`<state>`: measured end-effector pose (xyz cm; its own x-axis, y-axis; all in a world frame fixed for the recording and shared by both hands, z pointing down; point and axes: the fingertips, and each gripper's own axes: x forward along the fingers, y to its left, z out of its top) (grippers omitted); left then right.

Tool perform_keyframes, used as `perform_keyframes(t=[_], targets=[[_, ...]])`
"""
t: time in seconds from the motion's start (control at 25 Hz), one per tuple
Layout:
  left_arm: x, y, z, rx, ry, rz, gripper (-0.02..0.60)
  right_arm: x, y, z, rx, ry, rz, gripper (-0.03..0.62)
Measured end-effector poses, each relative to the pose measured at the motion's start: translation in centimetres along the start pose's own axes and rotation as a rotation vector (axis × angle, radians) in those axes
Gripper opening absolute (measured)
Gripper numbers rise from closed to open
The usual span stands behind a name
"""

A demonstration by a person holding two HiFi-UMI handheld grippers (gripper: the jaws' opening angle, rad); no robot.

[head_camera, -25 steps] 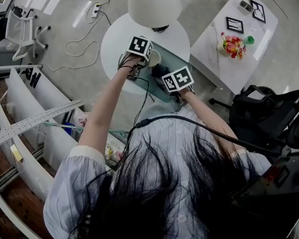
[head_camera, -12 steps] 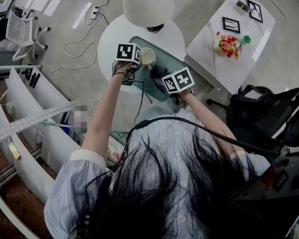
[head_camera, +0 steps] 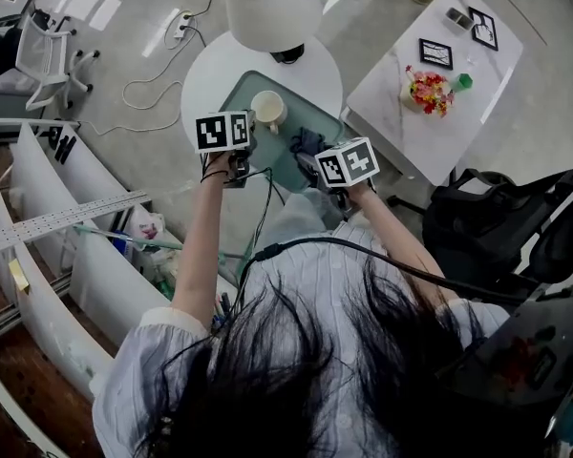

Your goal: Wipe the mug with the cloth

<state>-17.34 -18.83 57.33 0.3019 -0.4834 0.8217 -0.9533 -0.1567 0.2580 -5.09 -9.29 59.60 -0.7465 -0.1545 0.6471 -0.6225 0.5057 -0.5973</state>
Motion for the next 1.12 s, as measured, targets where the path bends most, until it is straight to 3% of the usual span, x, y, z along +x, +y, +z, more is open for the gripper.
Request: perform_keyframes(t=[0.16, 0.4, 0.72, 0.92, 1.12], targets=[[-2.0, -2.3, -3.2, -0.145, -0.065, -0.047, 0.052, -1.9, 0.8, -0.7, -0.051, -0.007, 0.015, 0.094], [-5.2, -6.3, -7.7, -0.271, -0.161, -0.050, 0.052, -4.5, 2.1, -2.5, -0.118, -0.007, 0.053, 0.094], [-8.6, -10.7, -12.7, -0.327, -0.264, 0.020, 0.049, -7.4, 3.2, -6.9, -0.251, 0.046, 0.085, 0.094], [-10.4, -13.5, -16.6, -0.339, -0.305, 0.045, 0.049, -9.0, 3.3, -9.6, -0.277, 0.054, 0.097, 0.094], [-12.3, -14.9, -21.4, -0.420, -0.318, 0.078, 0.048, -10.0, 4.4, -12.4, -0.281, 0.077, 0.129, 0.094]])
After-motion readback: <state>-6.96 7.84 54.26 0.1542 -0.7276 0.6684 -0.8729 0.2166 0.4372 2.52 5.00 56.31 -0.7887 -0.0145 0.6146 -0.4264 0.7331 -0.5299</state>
